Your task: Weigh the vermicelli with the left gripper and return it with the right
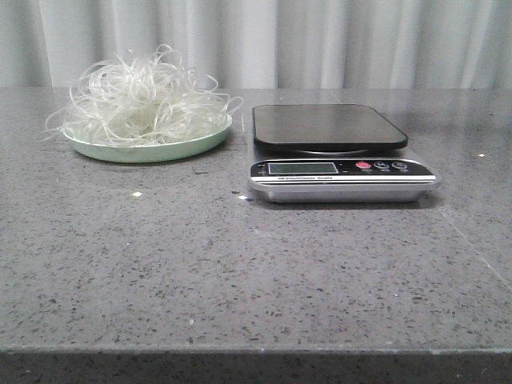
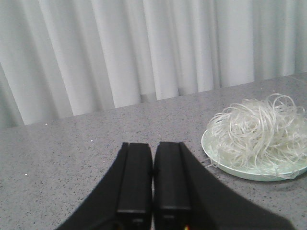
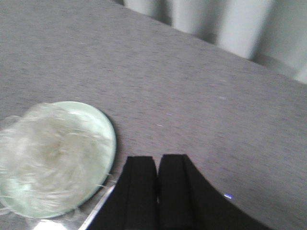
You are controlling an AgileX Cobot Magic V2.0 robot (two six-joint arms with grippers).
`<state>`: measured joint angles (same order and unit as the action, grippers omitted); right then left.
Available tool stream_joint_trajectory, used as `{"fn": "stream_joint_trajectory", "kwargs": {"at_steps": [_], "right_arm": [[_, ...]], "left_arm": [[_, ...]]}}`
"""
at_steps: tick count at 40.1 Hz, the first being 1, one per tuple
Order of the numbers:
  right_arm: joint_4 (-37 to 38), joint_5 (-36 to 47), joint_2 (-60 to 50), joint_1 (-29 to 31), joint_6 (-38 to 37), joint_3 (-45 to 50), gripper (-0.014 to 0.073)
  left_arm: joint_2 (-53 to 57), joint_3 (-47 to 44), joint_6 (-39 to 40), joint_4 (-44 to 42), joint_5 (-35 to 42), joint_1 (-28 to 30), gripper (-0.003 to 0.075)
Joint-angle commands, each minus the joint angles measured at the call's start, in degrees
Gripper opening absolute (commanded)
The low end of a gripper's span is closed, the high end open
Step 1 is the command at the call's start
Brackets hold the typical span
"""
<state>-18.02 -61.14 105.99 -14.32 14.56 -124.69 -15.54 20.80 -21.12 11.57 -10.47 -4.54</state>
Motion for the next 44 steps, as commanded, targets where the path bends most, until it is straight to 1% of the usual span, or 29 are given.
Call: {"fn": "stream_joint_trajectory", "kwargs": {"at_steps": [1,5,11,15,21,26,29,37,44], "right_arm": [[6.1,2.4,-5.6,0.3,-2.9,-0.5,0.0152],[10.8,3.1,-8.4,0.3,-5.3,2.0,0.0152],[12.3,7.0,-13.8,0.4,-6.5,8.9,0.0152],[12.3,12.9,-18.7,0.4,-6.8,16.5,0.0152],[12.3,20.4,-27.5,1.5,-6.9,30.8,0.0151],[12.3,25.8,-34.7,4.2,-8.1,41.5,0.0151],[12.3,28.9,-39.1,6.8,-9.5,48.3,0.0151],[11.7,37.2,-51.1,13.5,-9.7,65.0,0.0151],[11.7,43.8,-61.4,15.7,-9.7,77.6,0.0151]], "left_arm": [[-0.3,1.6,0.6,0.9,4.6,0.2,0.0136],[-0.3,1.6,0.6,0.9,4.6,0.2,0.0136],[-0.3,1.6,0.6,0.9,4.6,0.2,0.0136],[-0.3,1.6,0.6,0.9,4.6,0.2,0.0136],[-0.3,1.6,0.6,0.9,4.6,0.2,0.0136],[-0.3,1.6,0.6,0.9,4.6,0.2,0.0136],[-0.3,1.6,0.6,0.9,4.6,0.2,0.0136],[-0.3,1.6,0.6,0.9,4.6,0.2,0.0136],[-0.3,1.6,0.6,0.9,4.6,0.2,0.0136]]}}
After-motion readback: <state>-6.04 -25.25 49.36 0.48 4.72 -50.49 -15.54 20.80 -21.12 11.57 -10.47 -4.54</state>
